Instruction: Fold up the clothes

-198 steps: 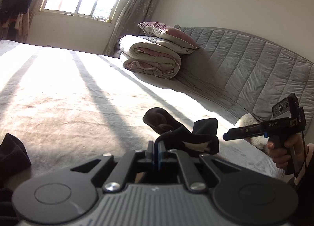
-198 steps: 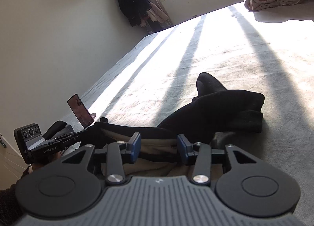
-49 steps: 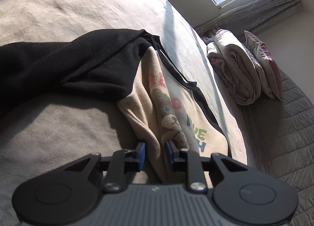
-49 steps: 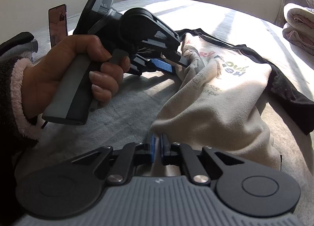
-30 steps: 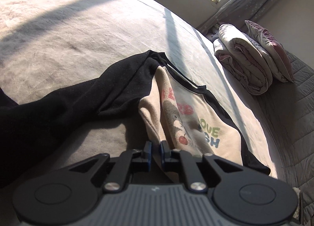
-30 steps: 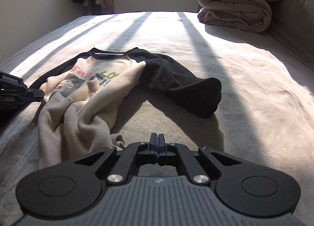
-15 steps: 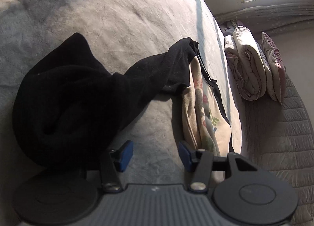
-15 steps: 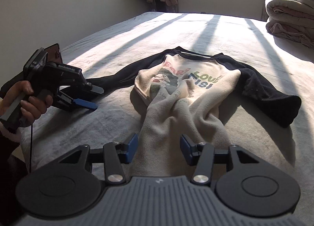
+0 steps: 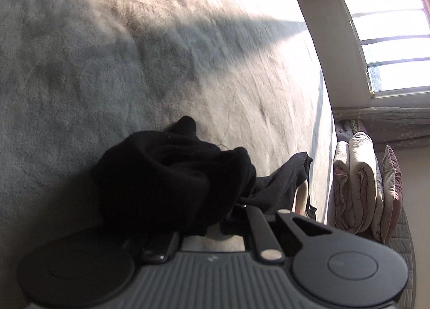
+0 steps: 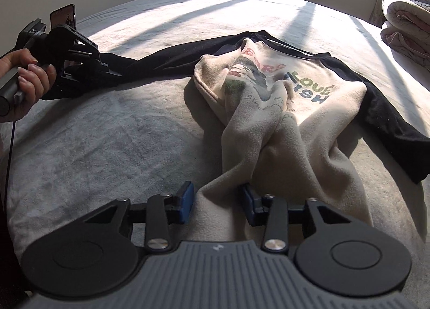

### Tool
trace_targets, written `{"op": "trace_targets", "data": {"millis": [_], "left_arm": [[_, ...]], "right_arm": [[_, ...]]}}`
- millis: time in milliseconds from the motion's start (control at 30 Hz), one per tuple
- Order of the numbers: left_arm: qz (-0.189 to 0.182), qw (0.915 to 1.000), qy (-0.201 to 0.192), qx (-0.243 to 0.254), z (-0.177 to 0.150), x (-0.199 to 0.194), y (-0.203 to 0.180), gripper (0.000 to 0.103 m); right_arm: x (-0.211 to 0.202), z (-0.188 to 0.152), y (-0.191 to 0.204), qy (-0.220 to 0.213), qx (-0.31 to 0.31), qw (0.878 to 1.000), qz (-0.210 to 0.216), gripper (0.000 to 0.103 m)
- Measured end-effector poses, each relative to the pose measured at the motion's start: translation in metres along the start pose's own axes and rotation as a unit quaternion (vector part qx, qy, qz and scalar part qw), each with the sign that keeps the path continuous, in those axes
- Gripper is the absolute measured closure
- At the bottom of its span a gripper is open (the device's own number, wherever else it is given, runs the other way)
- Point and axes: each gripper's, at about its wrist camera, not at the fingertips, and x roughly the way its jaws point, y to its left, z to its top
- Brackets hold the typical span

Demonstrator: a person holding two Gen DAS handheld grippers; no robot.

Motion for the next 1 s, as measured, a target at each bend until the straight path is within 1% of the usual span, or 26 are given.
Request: {"op": "trace_targets", "data": {"millis": [33,67,100,167,200,300,333,400,433,467,500,533,633,700,800,833,867,933,1000], "left_arm": [[0.010,0.9995,-0.018,0.022,0.001,-0.002,-0.007,0.097],[0.022,0.9976,-0.044,0.049,0.001,-0.004,-0.014,0.097],[0.035,0.9934,-0.075,0.079,0.001,-0.006,-0.022,0.097],[0.059,0.9799,-0.133,0.136,0.001,-0.010,-0.037,0.097],[0.066,0.9754,-0.149,0.149,0.002,-0.010,-0.041,0.097],[0.080,0.9680,-0.170,0.166,0.006,-0.006,-0.050,0.096],[0.083,0.9675,-0.170,0.168,0.007,-0.004,-0.052,0.096],[0.088,0.9692,-0.159,0.167,0.007,0.001,-0.055,0.093],[0.087,0.9698,-0.153,0.169,0.005,0.002,-0.057,0.083],[0.084,0.9703,-0.148,0.172,0.002,0.004,-0.061,0.075],[0.082,0.9707,-0.143,0.175,-0.001,0.005,-0.065,0.062],[0.080,0.9710,-0.138,0.178,-0.003,0.006,-0.067,0.056],[0.071,0.9709,-0.120,0.194,-0.017,0.008,-0.074,0.055],[0.053,0.9736,-0.094,0.201,-0.032,0.012,-0.077,0.055],[0.020,0.9782,-0.033,0.204,-0.054,0.025,-0.084,0.055],[0.007,0.9787,-0.010,0.205,-0.061,0.031,-0.087,0.055],[-0.006,0.9786,0.012,0.205,-0.067,0.036,-0.089,0.055],[-0.048,0.9783,0.063,0.192,-0.083,0.049,-0.093,0.055],[-0.082,0.9747,0.108,0.178,-0.102,0.061,-0.096,0.055]], "right_arm": [[0.000,0.001,-0.002,-0.001,0.002,1.000,-0.004,0.078],[-0.001,0.002,-0.007,-0.004,0.011,1.000,-0.004,0.081],[-0.002,0.003,-0.011,-0.008,0.020,1.000,-0.003,0.084],[-0.006,0.005,-0.021,-0.017,0.042,0.999,-0.001,0.086],[-0.009,0.007,-0.028,-0.025,0.058,0.998,0.000,0.087],[-0.022,0.011,-0.048,-0.050,0.101,0.994,0.001,0.088],[-0.027,0.012,-0.055,-0.060,0.113,0.992,0.000,0.089],[-0.034,0.013,-0.068,-0.071,0.133,0.989,0.000,0.089],[-0.036,0.014,-0.073,-0.076,0.141,0.987,0.000,0.089],[-0.037,0.014,-0.079,-0.080,0.147,0.986,-0.006,0.089],[-0.038,0.015,-0.085,-0.084,0.154,0.984,-0.012,0.089],[-0.040,0.015,-0.091,-0.089,0.160,0.983,-0.018,0.089],[-0.040,0.014,-0.105,-0.096,0.168,0.980,-0.037,0.090],[-0.036,0.013,-0.112,-0.093,0.162,0.980,-0.062,0.091],[-0.024,0.012,-0.120,-0.077,0.144,0.981,-0.108,0.092],[-0.019,0.010,-0.123,-0.070,0.142,0.981,-0.114,0.093],[-0.015,0.008,-0.127,-0.064,0.146,0.981,-0.114,0.093],[-0.007,0.004,-0.133,-0.055,0.156,0.980,-0.114,0.093],[-0.004,0.001,-0.137,-0.053,0.168,0.978,-0.108,0.093]]}}
